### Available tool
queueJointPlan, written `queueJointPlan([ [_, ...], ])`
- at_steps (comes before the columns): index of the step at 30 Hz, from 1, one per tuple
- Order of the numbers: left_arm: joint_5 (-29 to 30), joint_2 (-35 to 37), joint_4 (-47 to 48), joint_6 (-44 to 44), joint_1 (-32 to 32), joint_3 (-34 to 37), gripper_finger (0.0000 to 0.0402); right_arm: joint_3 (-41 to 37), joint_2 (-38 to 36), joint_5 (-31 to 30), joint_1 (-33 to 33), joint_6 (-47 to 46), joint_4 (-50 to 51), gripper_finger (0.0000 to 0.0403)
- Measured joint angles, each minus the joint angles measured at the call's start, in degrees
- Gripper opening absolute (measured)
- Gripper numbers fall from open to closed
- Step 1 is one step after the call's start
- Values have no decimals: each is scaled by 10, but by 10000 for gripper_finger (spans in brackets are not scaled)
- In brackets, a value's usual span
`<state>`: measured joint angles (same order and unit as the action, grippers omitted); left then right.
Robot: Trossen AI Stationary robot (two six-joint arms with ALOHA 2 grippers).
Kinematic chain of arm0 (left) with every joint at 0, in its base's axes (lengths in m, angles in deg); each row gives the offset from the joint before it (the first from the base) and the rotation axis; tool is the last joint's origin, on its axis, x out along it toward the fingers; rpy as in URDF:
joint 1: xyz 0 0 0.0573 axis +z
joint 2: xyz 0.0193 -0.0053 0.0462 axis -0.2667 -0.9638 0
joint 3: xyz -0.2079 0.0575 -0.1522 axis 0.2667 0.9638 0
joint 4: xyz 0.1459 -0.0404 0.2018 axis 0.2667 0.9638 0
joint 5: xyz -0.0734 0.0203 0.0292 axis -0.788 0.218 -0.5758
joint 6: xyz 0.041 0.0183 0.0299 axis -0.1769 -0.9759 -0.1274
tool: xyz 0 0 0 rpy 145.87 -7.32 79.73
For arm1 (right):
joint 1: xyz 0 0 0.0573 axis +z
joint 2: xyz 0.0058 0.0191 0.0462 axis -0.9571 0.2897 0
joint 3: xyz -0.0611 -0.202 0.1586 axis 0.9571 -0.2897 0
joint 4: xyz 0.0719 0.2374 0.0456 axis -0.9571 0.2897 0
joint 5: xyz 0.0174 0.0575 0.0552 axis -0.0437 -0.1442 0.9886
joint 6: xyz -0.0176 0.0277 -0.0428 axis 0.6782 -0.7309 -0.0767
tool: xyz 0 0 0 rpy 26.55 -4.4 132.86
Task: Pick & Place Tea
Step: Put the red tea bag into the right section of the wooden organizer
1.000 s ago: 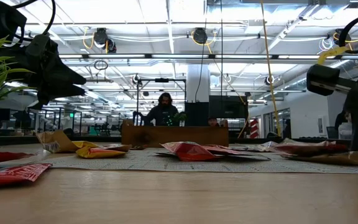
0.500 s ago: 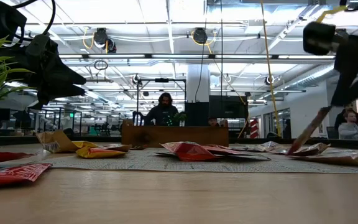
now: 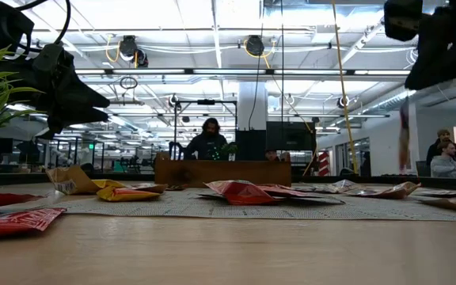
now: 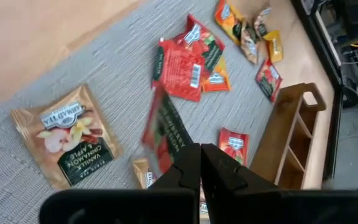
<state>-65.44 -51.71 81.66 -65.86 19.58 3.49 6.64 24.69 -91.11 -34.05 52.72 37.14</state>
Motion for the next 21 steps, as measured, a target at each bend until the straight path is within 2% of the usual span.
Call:
queueJointPlan([
  [21,0,0,0,0,0,0,212,176,0,-32,-10,-71,61,0],
])
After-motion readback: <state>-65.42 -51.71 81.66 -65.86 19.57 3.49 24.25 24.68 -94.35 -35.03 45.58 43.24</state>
